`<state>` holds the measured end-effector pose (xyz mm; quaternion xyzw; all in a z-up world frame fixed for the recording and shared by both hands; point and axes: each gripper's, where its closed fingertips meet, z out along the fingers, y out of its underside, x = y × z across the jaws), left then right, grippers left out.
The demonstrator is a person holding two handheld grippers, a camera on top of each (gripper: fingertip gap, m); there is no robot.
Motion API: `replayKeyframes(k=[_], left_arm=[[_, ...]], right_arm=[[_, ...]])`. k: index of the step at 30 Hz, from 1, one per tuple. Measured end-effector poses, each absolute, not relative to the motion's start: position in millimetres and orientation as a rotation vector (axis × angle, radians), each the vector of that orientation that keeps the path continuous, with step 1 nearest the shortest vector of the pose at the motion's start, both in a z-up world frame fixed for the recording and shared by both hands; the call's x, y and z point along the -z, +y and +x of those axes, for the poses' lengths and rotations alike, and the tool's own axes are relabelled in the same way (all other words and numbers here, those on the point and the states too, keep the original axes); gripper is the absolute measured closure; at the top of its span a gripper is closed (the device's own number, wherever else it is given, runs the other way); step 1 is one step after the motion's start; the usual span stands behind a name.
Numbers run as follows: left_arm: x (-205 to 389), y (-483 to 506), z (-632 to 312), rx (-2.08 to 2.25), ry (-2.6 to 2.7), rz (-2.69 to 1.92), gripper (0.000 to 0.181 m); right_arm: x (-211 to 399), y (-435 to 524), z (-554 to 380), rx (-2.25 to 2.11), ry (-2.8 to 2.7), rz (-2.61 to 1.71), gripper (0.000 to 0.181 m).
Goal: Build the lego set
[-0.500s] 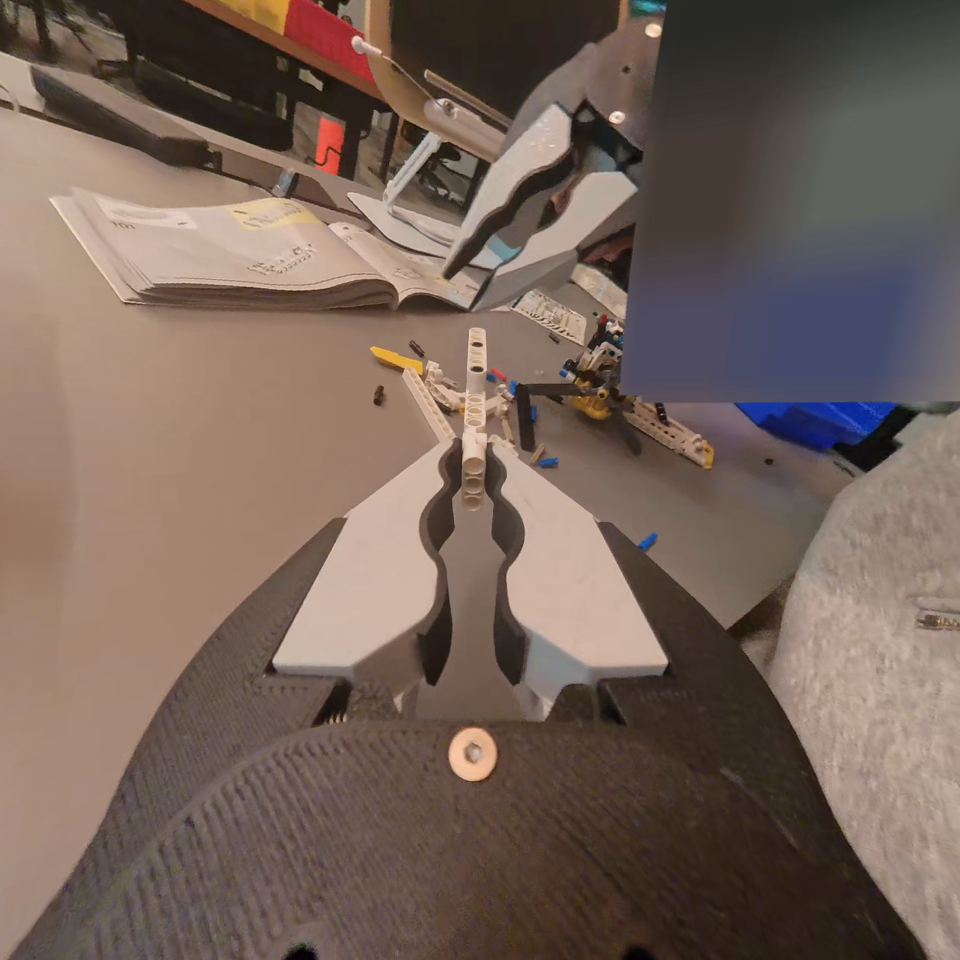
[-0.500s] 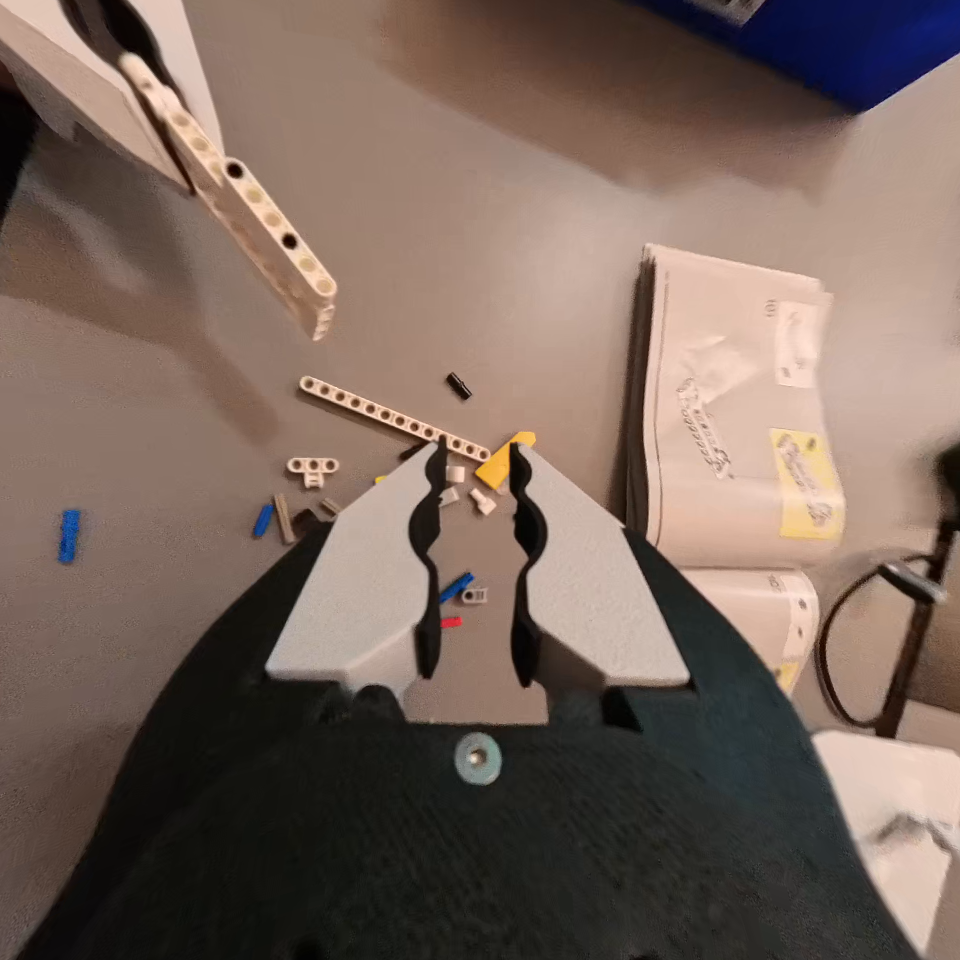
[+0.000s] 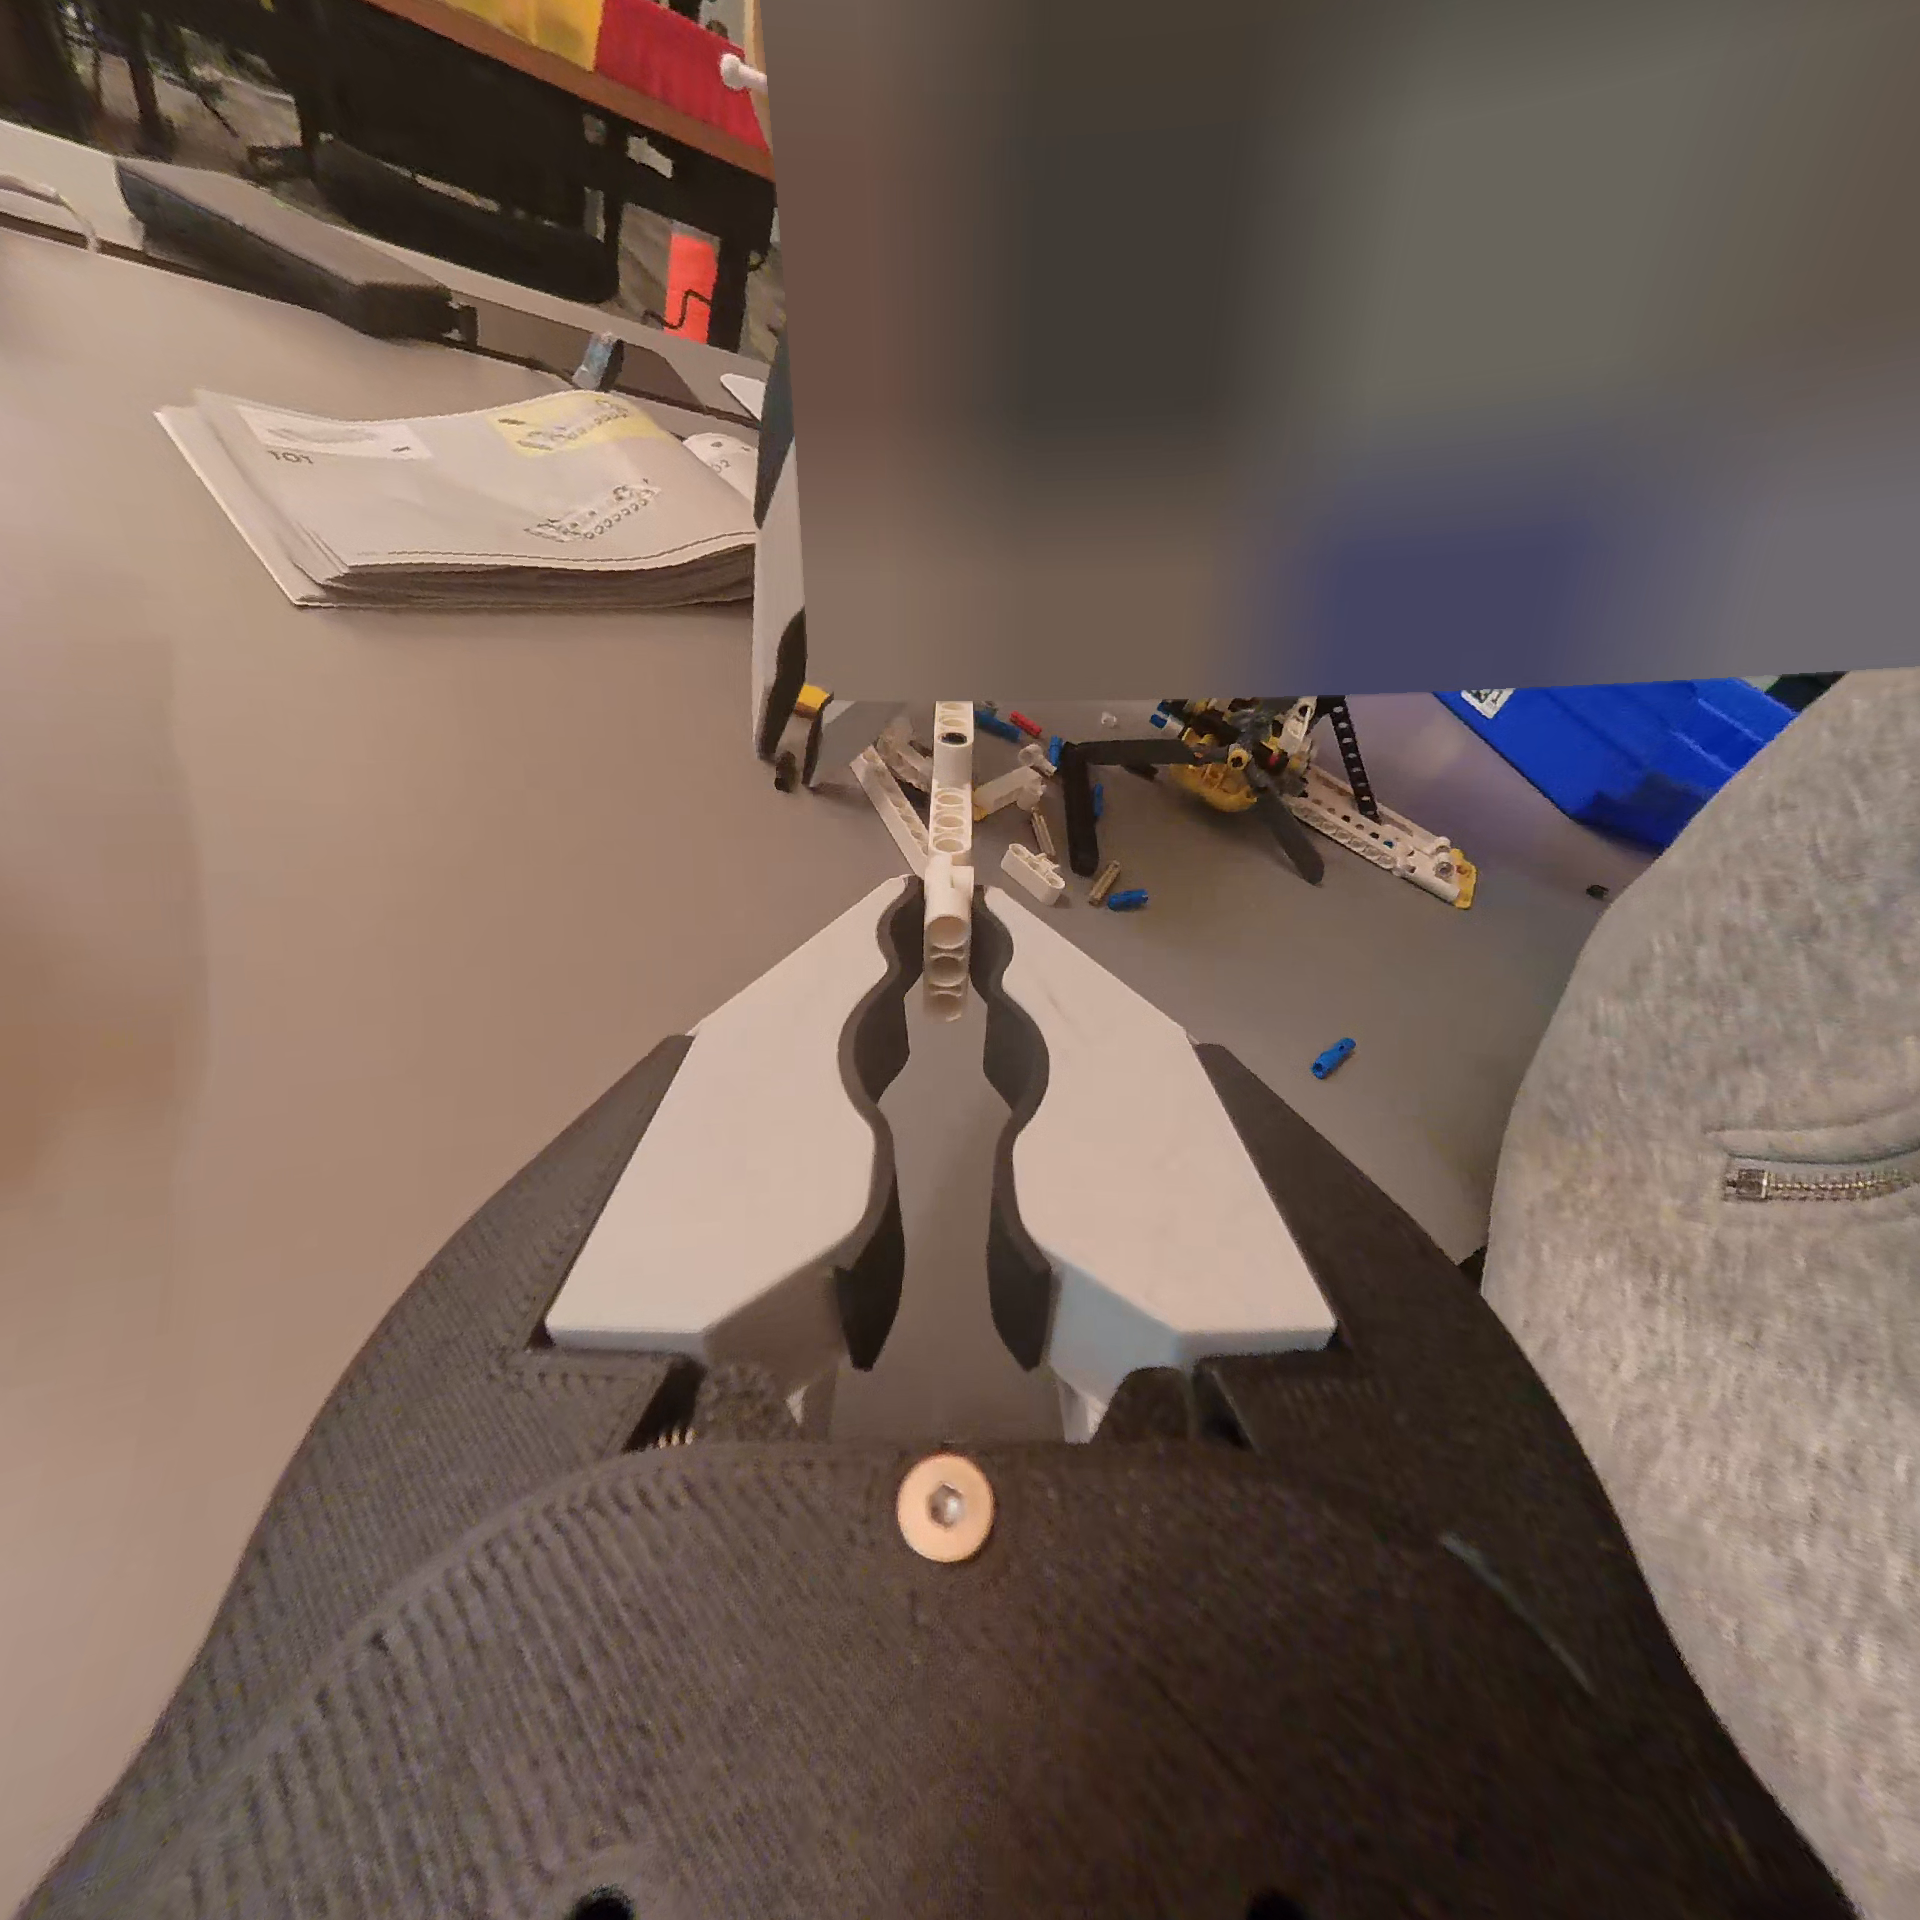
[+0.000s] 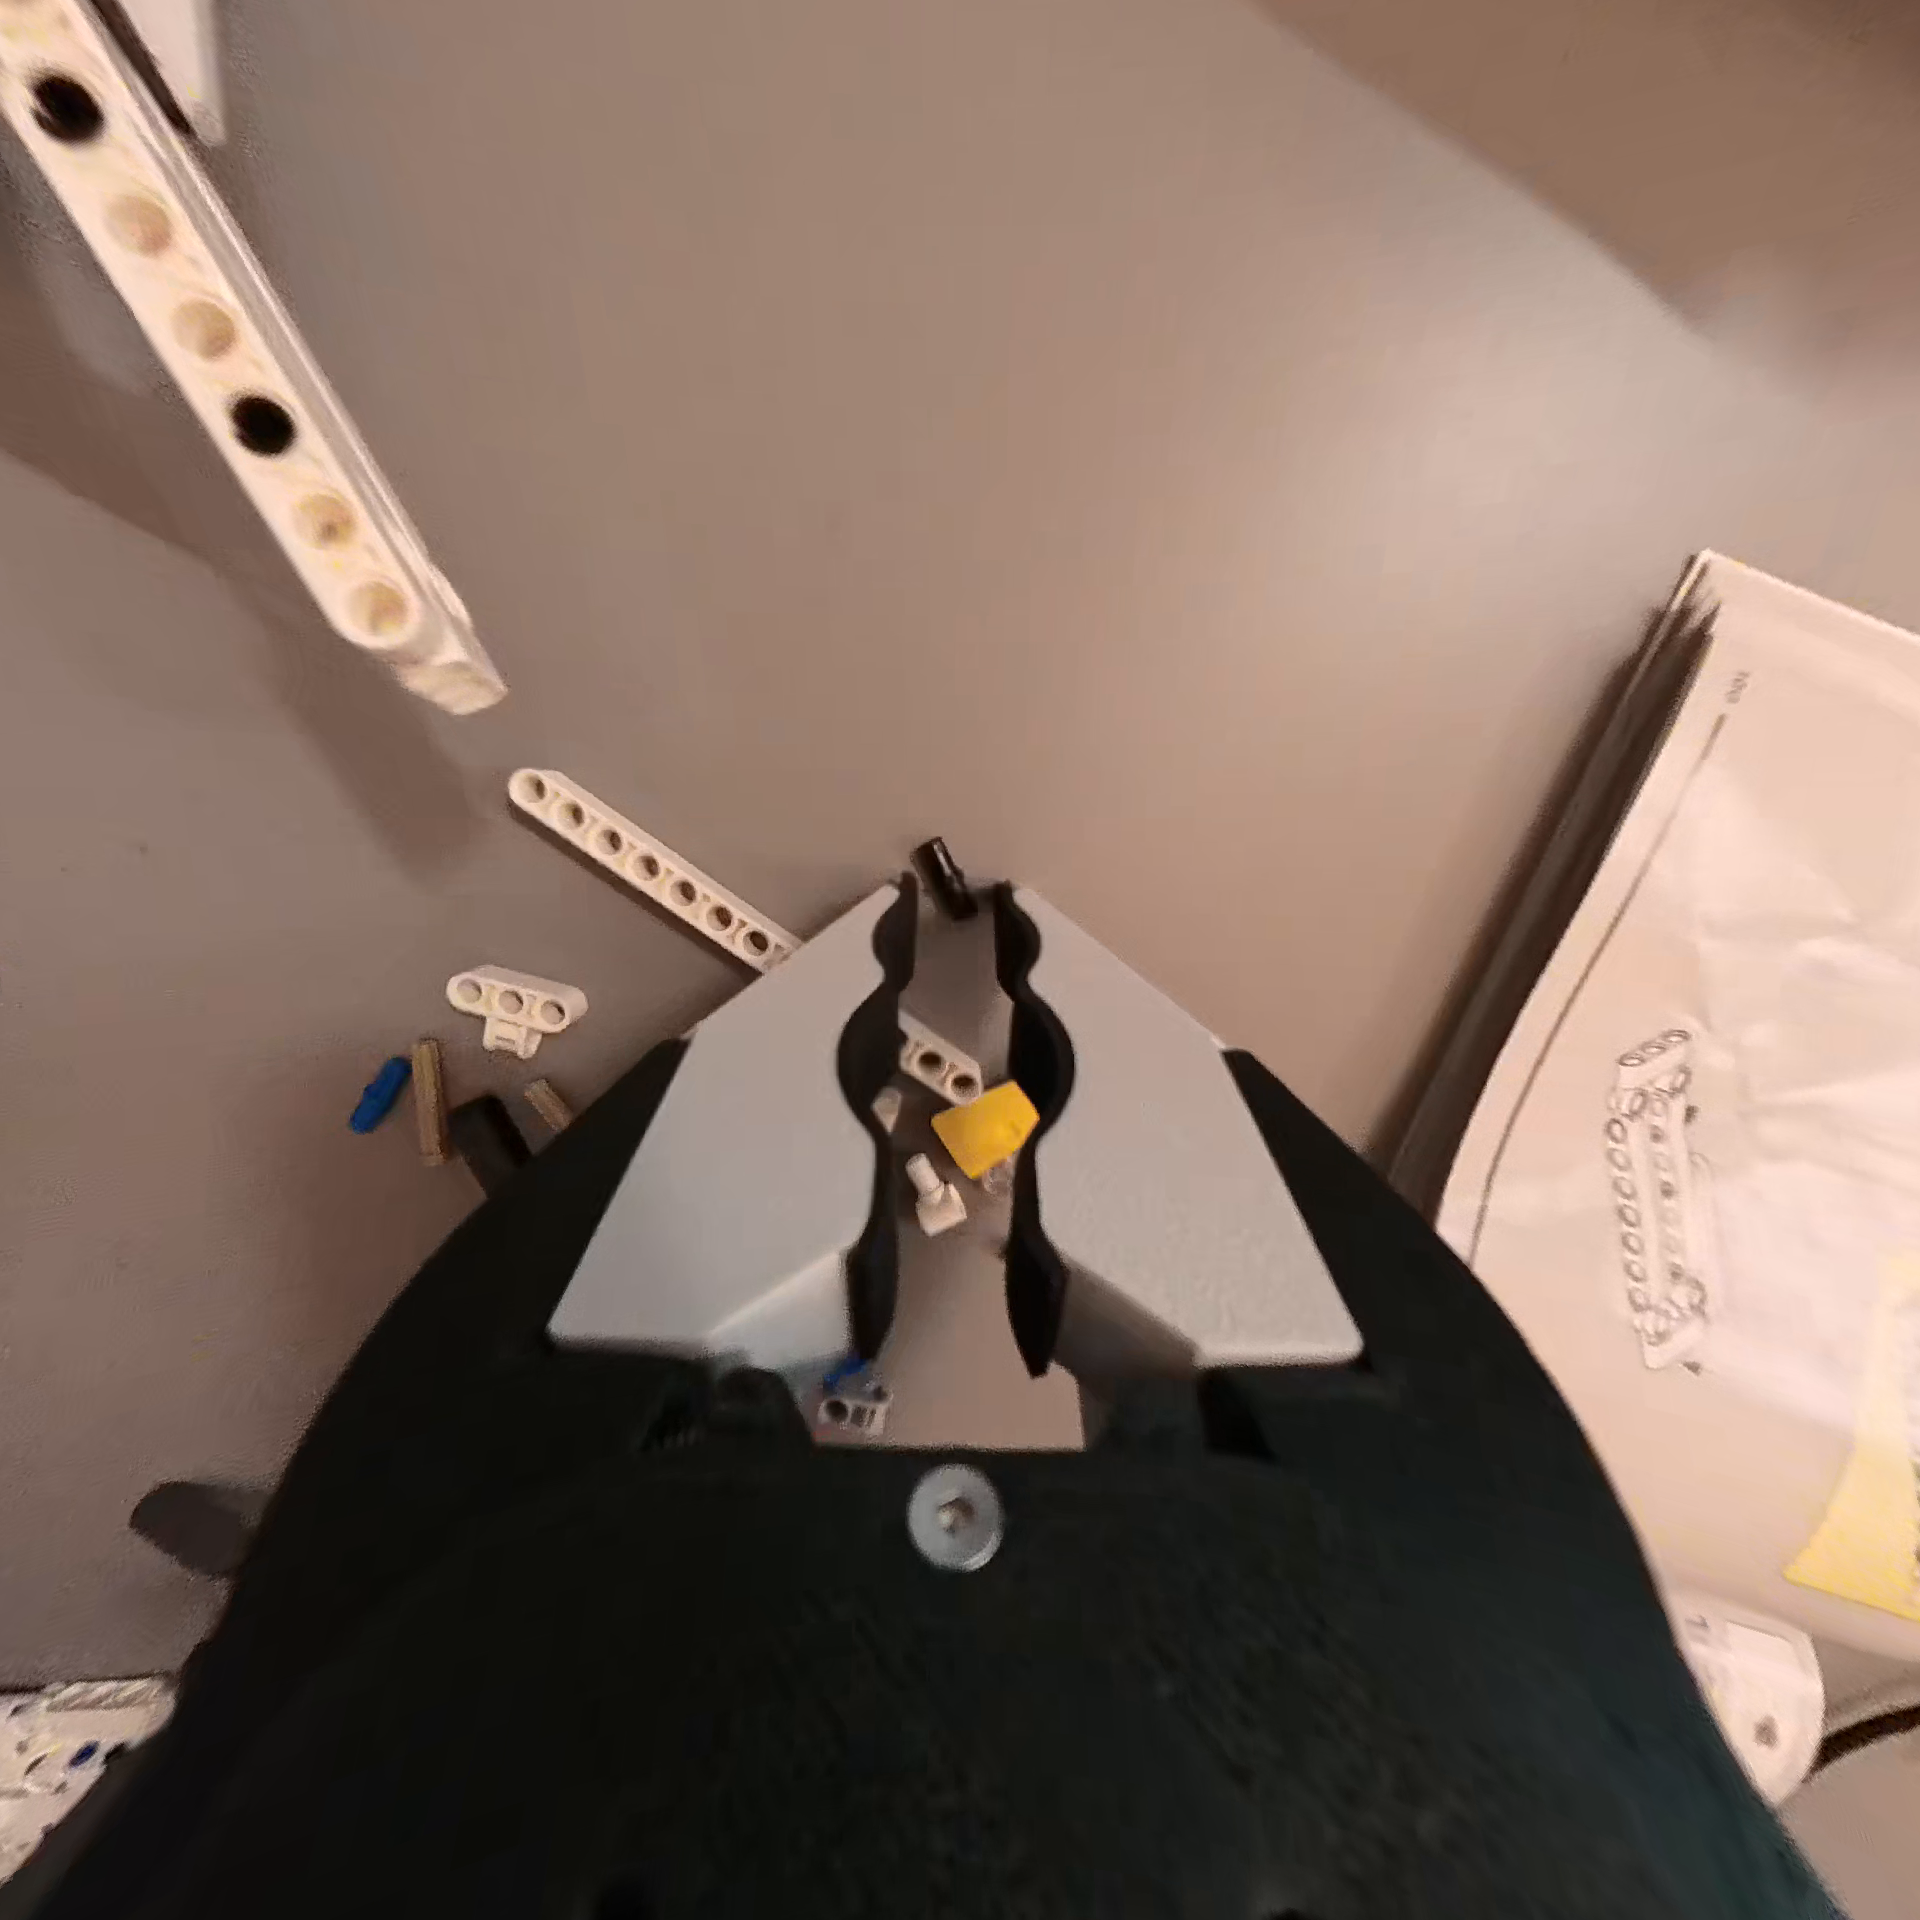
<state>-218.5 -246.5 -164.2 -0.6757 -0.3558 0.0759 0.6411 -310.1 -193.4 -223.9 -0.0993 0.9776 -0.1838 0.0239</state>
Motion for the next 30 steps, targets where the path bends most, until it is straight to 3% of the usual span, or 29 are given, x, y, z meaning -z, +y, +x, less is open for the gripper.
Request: replayKeyframes(k=[1,10,18,26,30], left_arm=[[163.2,-247.5,-218.5,-0.174,-0.814,-1.529,0.178],[165.9,-237.4,-207.3,-0.206,-0.765,-1.590,0.178],[161.6,-185.6,-171.8,-0.164,-0.609,-1.679,0.177],[166.1,-109.7,-121.1,-0.011,-0.438,-1.784,0.177],[177.4,-72.6,-106.2,0.019,-0.405,-1.881,0.177]], right_arm=[[223.7,-195.7,-309.5,0.588,3.020,-0.307,0.176],[160.5,-198.2,-279.6,0.856,3.026,-0.149,0.178],[115.8,-139.8,-175.4,1.162,2.972,0.253,0.178],[184.4,-52.2,-97.5,1.215,3.001,0.857,0.178],[188.8,-35.0,-82.5,1.307,3.009,0.978,0.178]])
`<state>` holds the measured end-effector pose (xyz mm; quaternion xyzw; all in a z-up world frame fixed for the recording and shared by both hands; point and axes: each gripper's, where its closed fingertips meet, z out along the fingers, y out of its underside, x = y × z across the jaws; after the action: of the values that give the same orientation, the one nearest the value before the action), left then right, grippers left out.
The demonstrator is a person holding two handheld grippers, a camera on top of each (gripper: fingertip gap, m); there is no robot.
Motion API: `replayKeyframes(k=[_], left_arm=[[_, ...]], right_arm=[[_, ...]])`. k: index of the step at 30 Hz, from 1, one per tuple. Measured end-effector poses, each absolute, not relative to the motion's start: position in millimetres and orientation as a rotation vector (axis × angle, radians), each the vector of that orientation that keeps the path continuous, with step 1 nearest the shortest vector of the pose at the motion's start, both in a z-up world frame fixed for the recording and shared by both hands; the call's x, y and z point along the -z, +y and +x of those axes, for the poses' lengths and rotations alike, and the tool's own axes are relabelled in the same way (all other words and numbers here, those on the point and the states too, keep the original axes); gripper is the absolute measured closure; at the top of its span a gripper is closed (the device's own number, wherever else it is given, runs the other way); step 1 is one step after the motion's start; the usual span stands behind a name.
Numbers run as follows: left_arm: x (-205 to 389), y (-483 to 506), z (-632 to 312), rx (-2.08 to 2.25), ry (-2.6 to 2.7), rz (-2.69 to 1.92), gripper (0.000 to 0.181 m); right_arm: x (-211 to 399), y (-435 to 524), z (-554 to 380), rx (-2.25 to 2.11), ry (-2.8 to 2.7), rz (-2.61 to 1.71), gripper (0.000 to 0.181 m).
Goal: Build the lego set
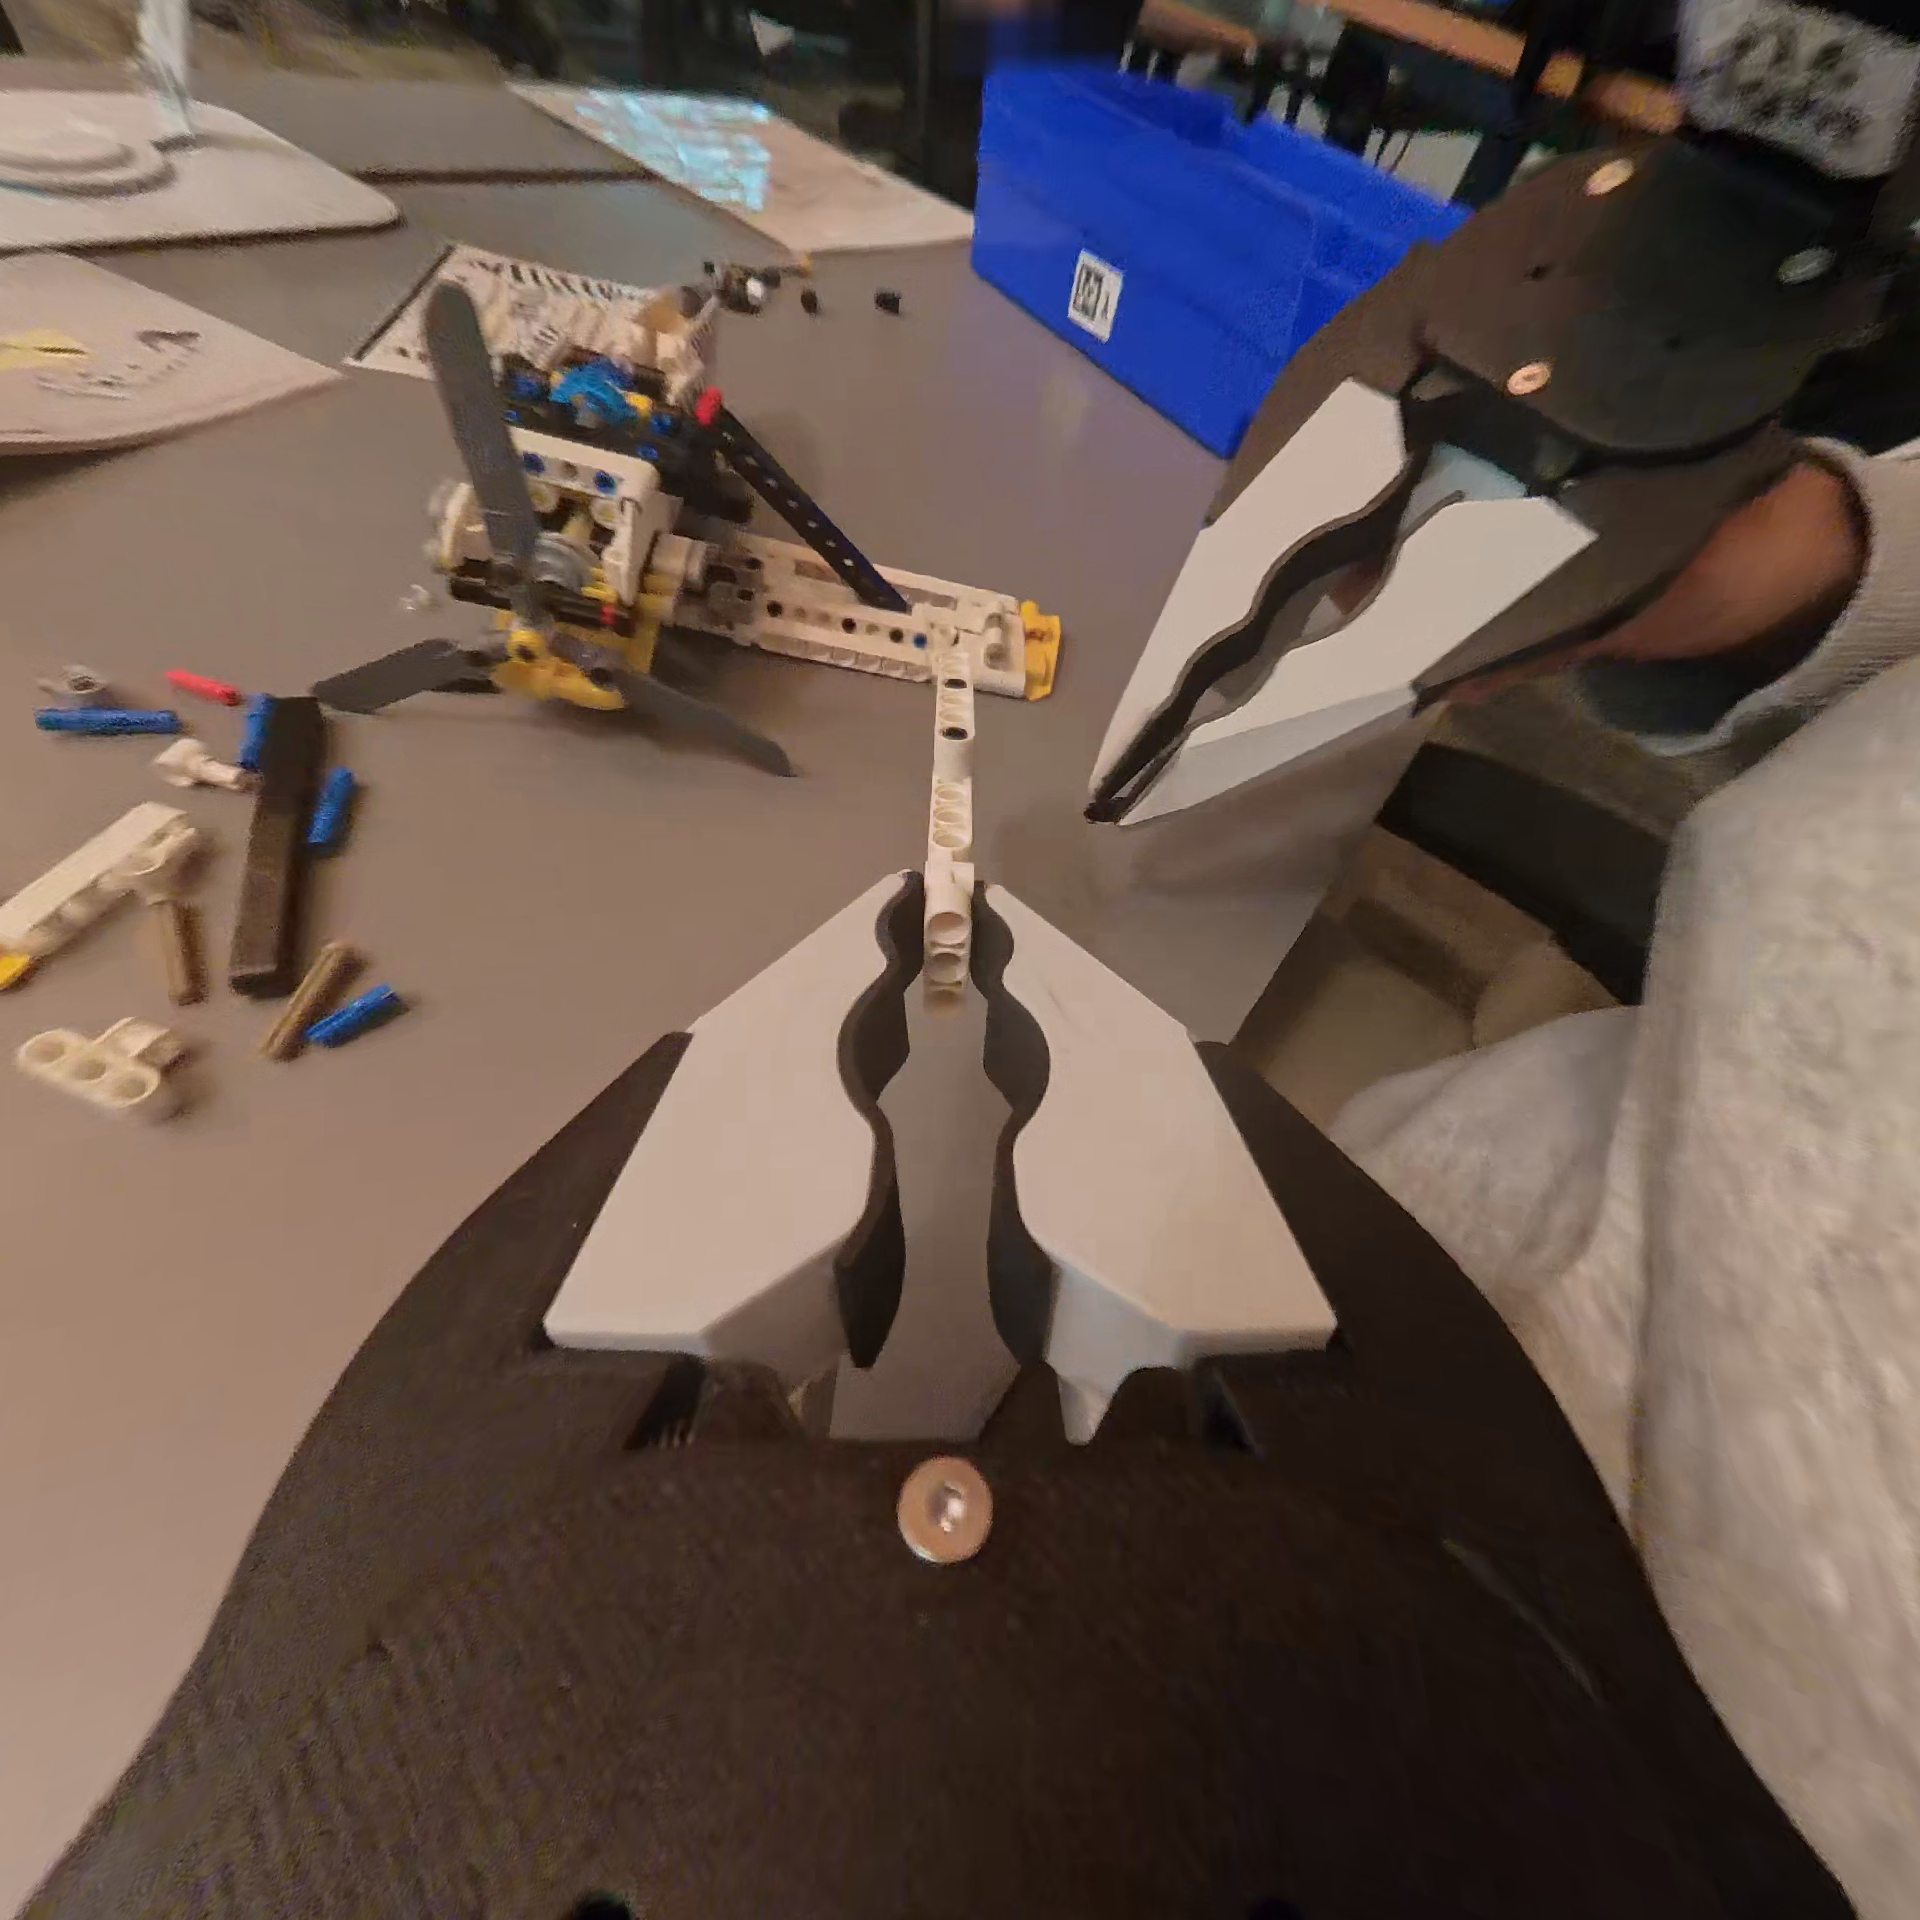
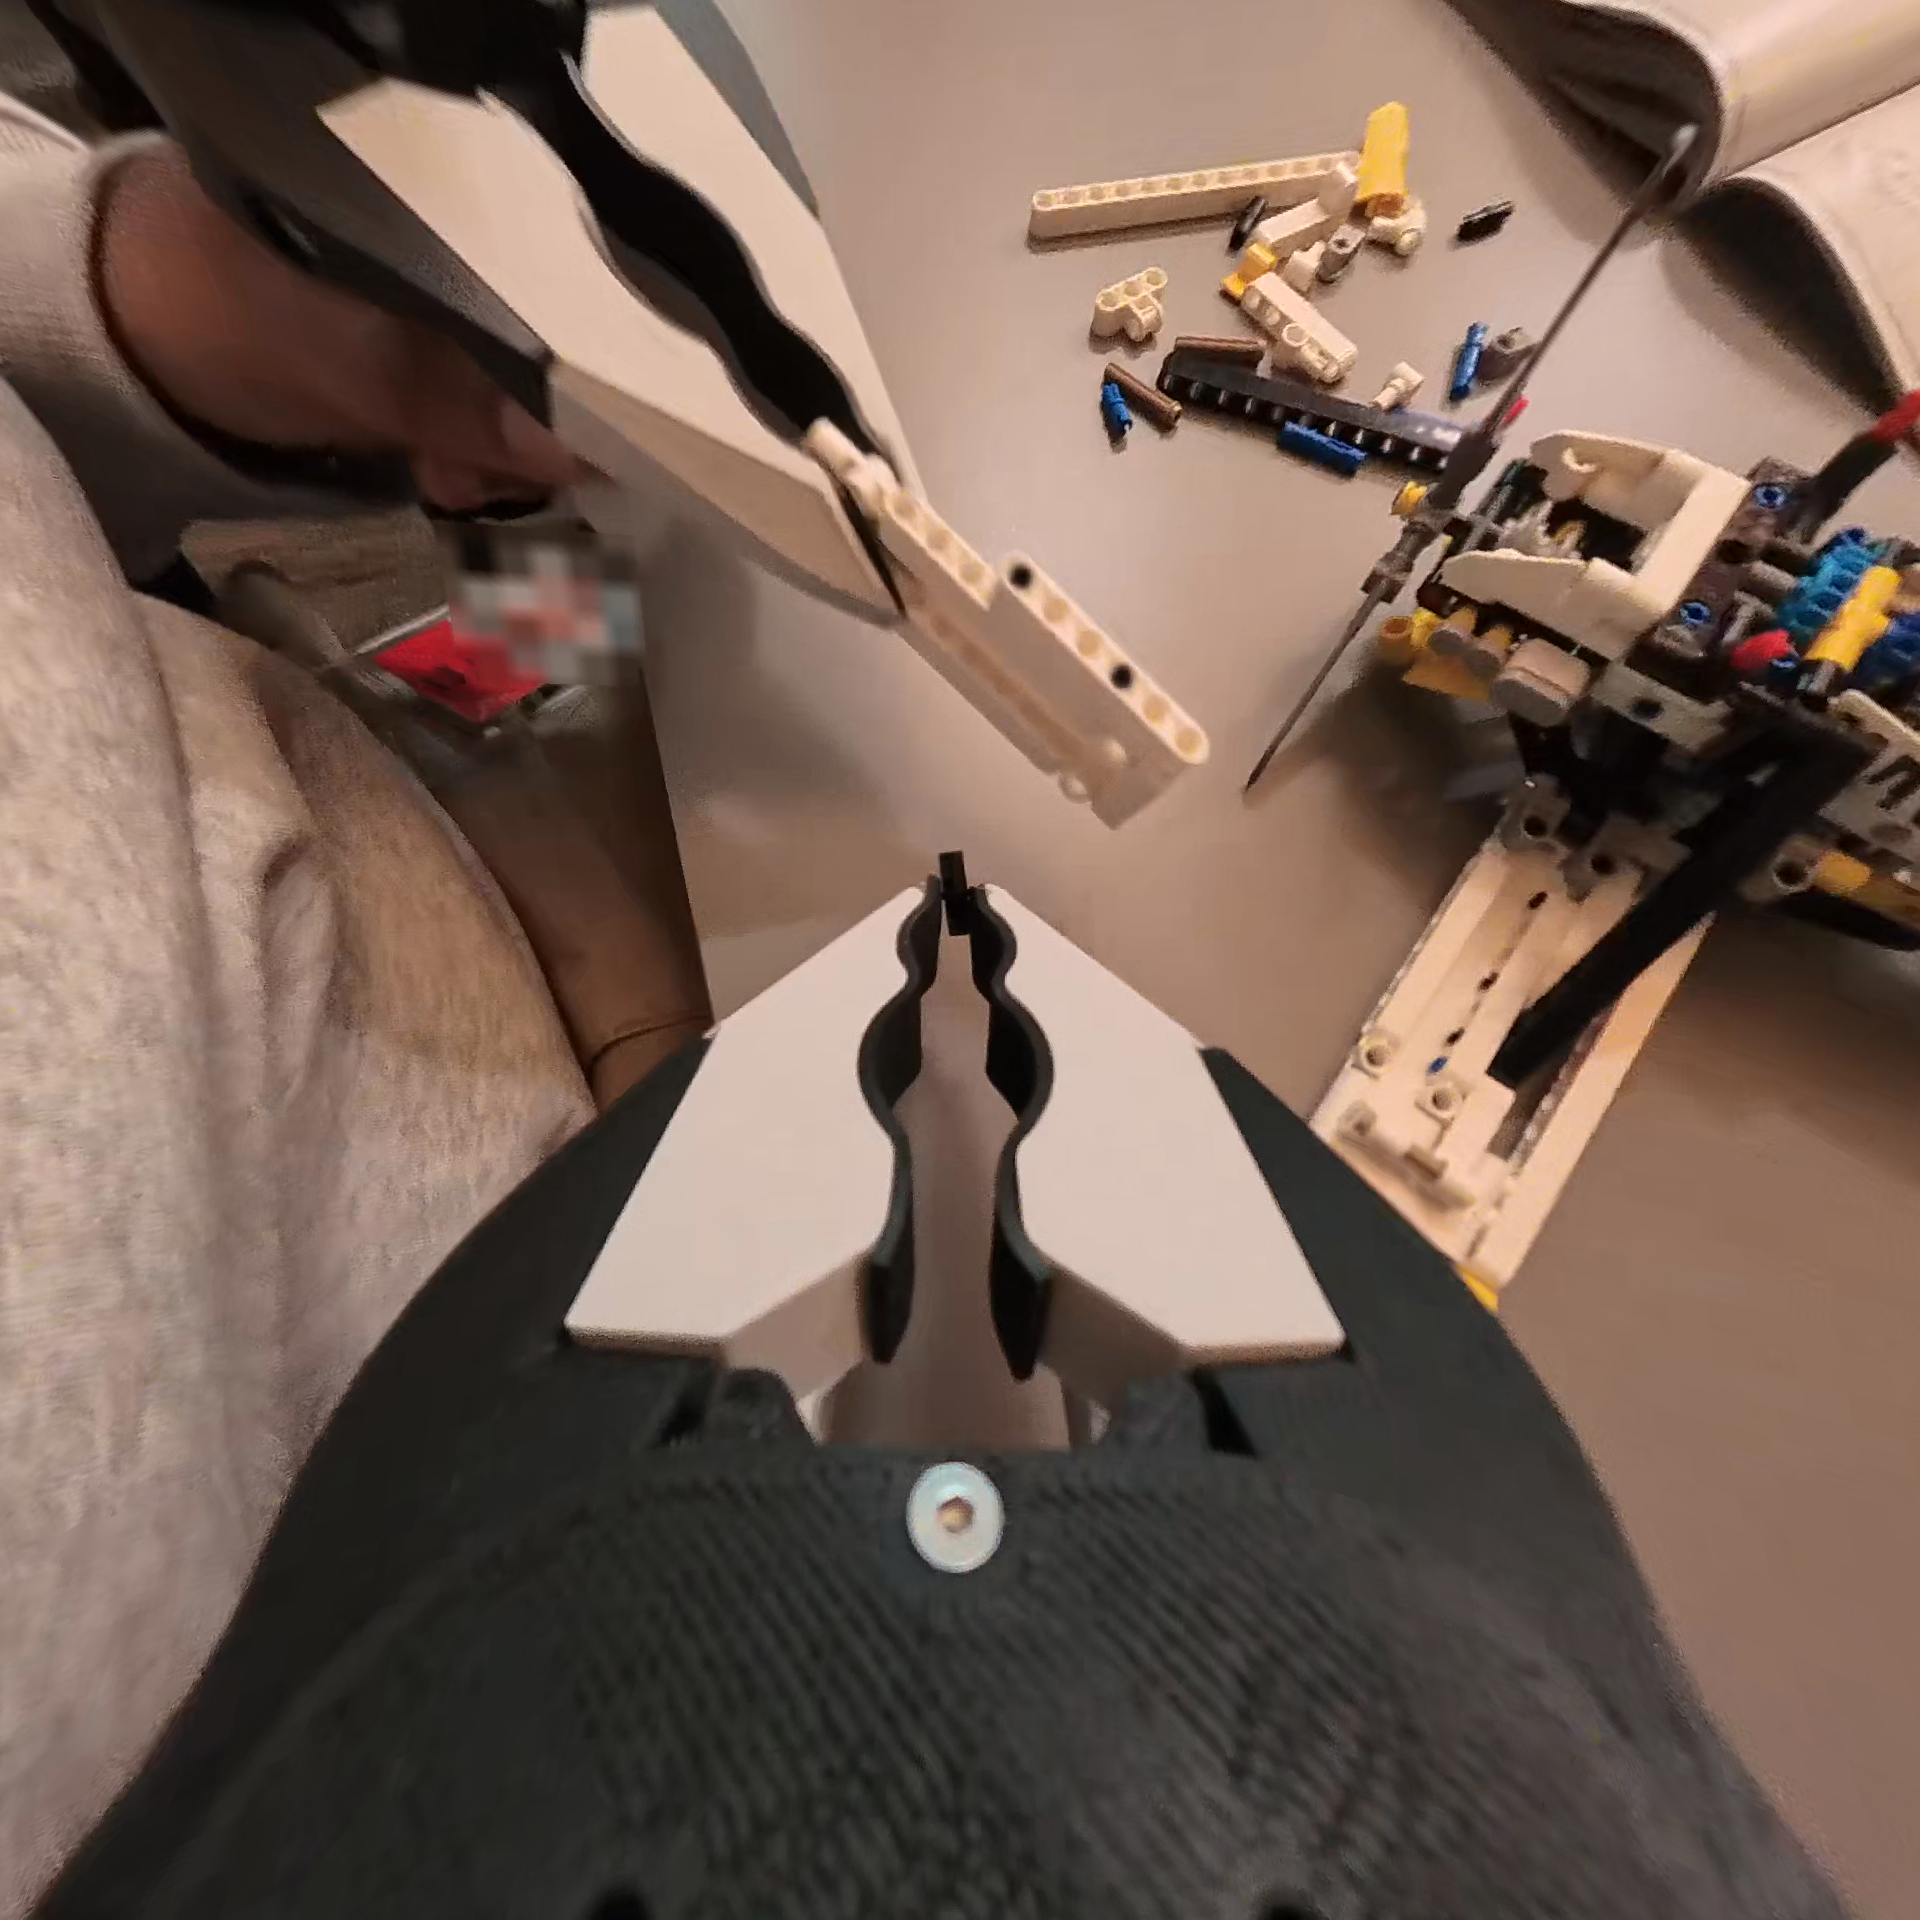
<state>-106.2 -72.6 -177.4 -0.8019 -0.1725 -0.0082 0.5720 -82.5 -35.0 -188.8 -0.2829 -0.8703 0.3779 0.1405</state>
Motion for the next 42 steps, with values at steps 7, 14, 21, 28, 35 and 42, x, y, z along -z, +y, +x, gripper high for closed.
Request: replayKeyframes(k=[7,14,21,28,35,42], left_arm=[[204.3,-37.6,-99.7,0.034,-0.399,-2.058,0.176],[218.4,-35.2,-98.9,0.053,-0.417,-2.151,0.176],[219.2,-35.0,-98.8,0.029,-0.410,-2.166,0.164],[205.2,-39.3,-100.9,0.033,-0.435,-2.107,0.146],[143.2,-32.0,-72.9,0.370,-0.441,-1.801,0.150],[115.0,-32.3,-57.2,0.875,-0.522,-1.484,0.157]], right_arm=[[206.4,-13.8,-71.8,-1.002,-2.457,-0.793,0.177],[210.5,-3.6,-68.4,-1.040,-2.420,-0.818,0.178],[207.0,-1.4,-72.3,-1.077,-2.403,-0.827,0.178],[196.6,-5.4,-75.8,-1.109,-2.381,-0.796,0.178],[153.5,-22.9,-74.3,-1.295,-2.238,-0.576,0.178],[114.6,-37.9,-66.2,-1.186,-2.102,-0.234,0.177]])
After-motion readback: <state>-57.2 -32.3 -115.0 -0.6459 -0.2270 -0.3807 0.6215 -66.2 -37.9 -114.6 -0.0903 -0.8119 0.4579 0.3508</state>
